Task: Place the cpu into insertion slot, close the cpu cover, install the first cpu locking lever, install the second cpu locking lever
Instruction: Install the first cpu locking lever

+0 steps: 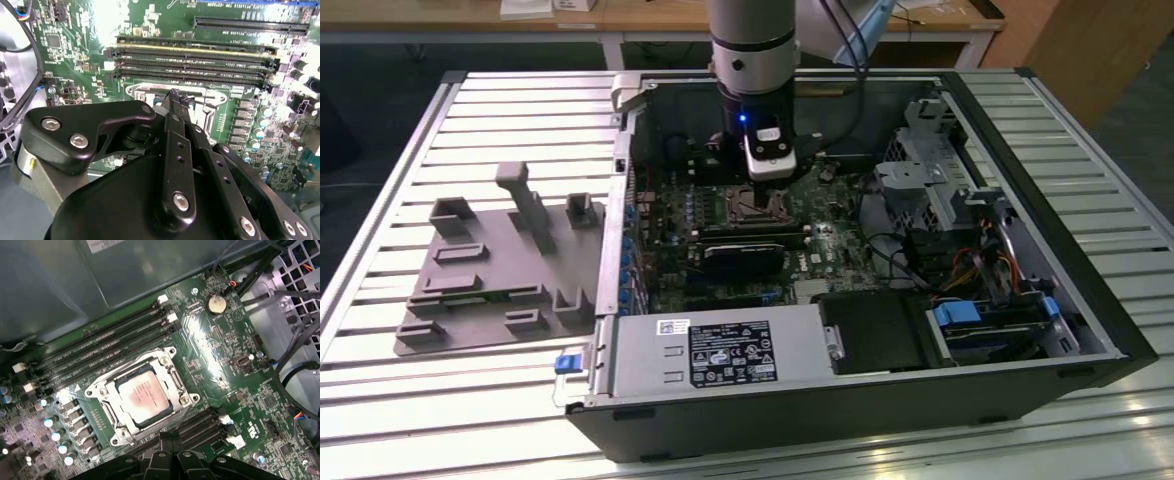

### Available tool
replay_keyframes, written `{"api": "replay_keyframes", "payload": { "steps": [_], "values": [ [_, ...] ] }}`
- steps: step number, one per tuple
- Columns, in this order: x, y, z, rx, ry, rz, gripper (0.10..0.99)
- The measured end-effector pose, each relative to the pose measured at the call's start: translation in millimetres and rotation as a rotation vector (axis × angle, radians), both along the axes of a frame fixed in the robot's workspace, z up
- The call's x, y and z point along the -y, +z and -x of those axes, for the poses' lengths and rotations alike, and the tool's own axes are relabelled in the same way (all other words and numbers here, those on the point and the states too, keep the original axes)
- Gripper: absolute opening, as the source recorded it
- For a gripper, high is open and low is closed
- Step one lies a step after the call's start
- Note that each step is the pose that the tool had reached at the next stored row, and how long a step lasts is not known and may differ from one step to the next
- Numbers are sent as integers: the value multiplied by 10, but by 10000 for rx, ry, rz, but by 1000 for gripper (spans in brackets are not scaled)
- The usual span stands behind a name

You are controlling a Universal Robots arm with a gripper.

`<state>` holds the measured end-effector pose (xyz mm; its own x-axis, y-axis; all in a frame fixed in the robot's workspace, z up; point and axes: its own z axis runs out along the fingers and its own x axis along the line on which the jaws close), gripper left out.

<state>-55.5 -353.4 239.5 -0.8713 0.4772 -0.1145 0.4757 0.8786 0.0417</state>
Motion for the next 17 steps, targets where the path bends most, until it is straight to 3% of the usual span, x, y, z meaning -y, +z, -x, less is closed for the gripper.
{"api": "replay_keyframes", "payload": {
  "steps": [7,17],
  "values": [
    [59,-2,9,0,130,1,102],
    [67,-15,20,-1,950,23,102]
  ]
}}
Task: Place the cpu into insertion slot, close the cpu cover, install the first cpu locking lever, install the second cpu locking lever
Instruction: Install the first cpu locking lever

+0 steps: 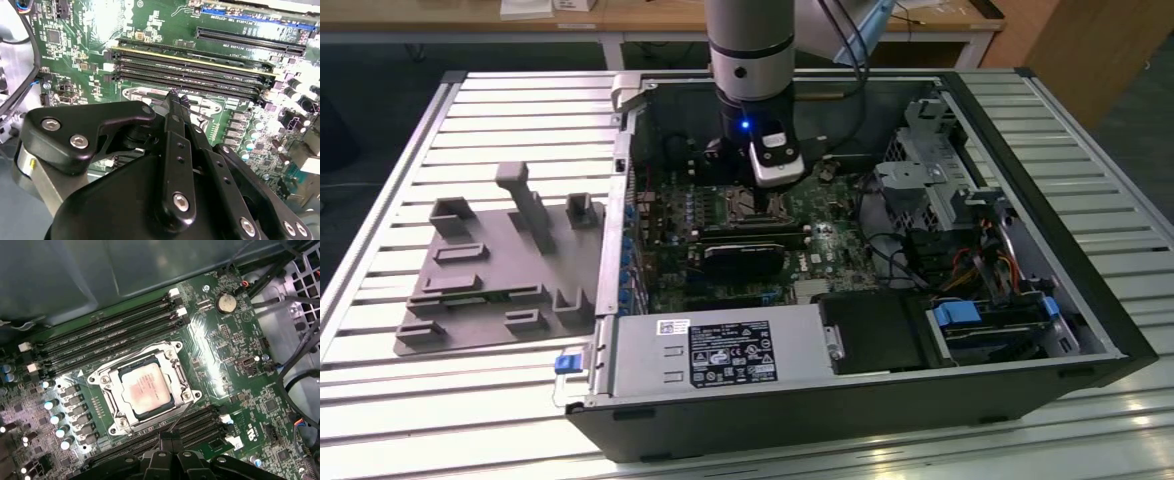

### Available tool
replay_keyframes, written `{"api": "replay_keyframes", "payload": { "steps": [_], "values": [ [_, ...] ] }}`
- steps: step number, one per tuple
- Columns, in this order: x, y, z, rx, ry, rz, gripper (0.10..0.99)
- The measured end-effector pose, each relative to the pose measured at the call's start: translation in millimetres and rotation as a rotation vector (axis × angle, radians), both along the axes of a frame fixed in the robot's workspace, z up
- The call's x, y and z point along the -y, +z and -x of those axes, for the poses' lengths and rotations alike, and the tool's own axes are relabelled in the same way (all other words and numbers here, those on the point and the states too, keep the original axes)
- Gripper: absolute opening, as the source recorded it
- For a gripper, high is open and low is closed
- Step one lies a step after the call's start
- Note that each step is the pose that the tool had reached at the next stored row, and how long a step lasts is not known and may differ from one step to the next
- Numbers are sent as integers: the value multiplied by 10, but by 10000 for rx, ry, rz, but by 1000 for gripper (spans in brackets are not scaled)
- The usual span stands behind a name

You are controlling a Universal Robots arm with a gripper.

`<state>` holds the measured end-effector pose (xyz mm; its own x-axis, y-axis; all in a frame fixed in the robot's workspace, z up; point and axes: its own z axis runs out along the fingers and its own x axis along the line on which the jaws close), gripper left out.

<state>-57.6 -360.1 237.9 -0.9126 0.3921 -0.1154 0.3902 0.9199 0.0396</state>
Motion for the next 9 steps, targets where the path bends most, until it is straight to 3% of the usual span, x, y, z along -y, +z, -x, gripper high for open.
{"api": "replay_keyframes", "payload": {
  "steps": [9],
  "values": [
    [-19,-32,0,-1,824,-85,102]
  ]
}}
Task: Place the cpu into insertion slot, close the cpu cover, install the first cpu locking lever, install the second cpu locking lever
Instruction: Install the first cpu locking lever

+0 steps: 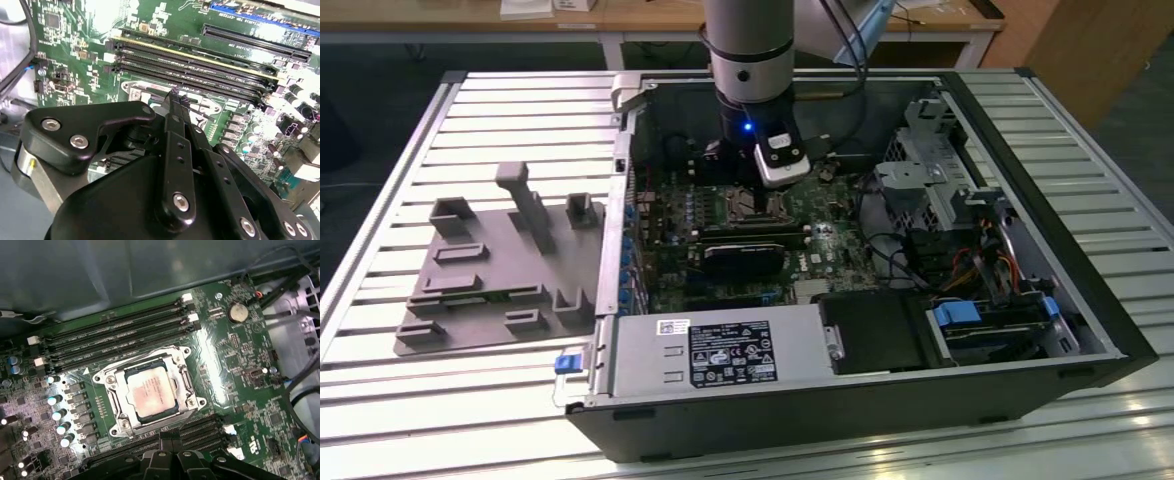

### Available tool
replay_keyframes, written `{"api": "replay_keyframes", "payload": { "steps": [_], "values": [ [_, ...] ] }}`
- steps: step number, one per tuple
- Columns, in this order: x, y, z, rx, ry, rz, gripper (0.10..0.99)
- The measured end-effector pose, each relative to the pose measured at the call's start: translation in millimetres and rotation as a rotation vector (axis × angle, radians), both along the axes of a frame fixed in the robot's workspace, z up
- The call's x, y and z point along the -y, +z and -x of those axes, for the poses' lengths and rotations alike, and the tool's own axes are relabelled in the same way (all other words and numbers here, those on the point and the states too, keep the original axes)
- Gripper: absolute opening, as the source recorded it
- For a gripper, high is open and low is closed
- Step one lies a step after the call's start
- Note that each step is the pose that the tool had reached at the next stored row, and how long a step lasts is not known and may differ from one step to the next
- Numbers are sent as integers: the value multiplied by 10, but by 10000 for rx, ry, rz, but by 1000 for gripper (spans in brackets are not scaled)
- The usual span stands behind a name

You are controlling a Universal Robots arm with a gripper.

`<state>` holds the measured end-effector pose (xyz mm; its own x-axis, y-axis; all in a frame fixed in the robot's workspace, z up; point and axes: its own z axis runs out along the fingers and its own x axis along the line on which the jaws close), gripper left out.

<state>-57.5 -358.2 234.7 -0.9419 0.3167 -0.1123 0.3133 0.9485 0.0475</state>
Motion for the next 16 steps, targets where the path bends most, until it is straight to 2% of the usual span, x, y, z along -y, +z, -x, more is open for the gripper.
{"api": "replay_keyframes", "payload": {
  "steps": [5,16],
  "values": [
    [-44,-16,-1,-11,212,-29,102],
    [-195,-42,-1,-49,537,-55,102]
  ]
}}
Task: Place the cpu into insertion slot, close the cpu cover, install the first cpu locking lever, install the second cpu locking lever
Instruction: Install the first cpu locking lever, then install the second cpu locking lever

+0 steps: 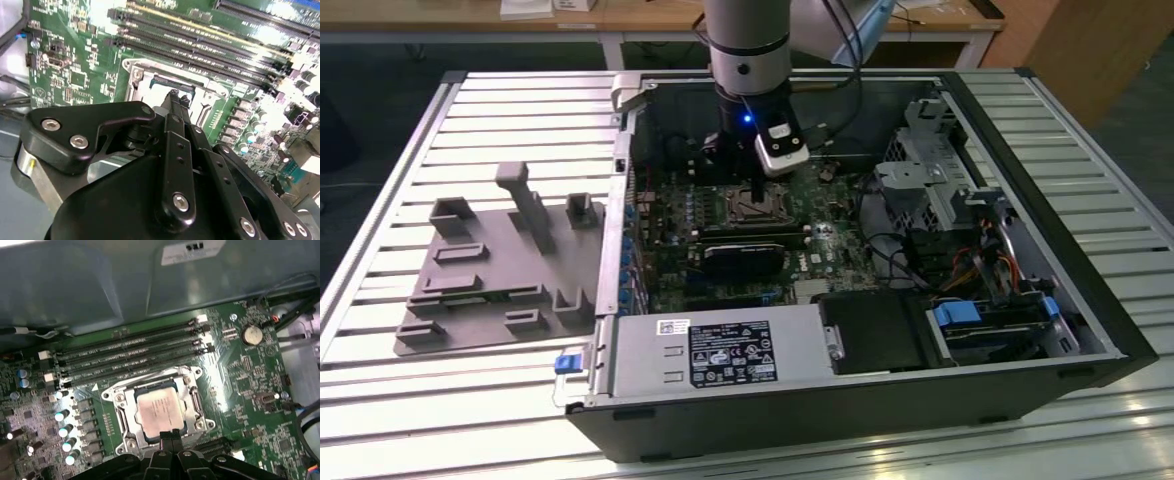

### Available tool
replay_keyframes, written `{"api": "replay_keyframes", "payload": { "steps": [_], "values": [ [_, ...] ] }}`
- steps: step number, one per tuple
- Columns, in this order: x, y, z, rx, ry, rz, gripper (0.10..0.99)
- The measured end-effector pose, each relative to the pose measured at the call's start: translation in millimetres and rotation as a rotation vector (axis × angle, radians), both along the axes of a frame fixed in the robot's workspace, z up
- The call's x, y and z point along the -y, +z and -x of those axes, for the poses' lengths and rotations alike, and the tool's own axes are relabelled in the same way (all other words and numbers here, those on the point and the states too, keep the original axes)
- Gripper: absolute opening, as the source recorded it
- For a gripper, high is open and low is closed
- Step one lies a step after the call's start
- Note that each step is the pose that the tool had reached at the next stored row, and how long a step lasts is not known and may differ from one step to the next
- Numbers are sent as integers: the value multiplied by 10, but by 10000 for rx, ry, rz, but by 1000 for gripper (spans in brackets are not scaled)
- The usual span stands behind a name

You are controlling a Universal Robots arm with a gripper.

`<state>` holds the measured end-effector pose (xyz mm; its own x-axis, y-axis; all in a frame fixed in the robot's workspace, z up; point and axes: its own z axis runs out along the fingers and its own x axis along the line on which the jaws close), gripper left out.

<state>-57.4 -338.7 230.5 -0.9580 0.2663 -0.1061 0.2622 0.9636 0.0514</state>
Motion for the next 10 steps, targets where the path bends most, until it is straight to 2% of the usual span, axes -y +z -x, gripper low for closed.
{"api": "replay_keyframes", "payload": {
  "steps": [6,10],
  "values": [
    [-82,-9,-2,-28,147,-27,102],
    [-84,-8,-7,-30,158,-32,102]
  ]
}}
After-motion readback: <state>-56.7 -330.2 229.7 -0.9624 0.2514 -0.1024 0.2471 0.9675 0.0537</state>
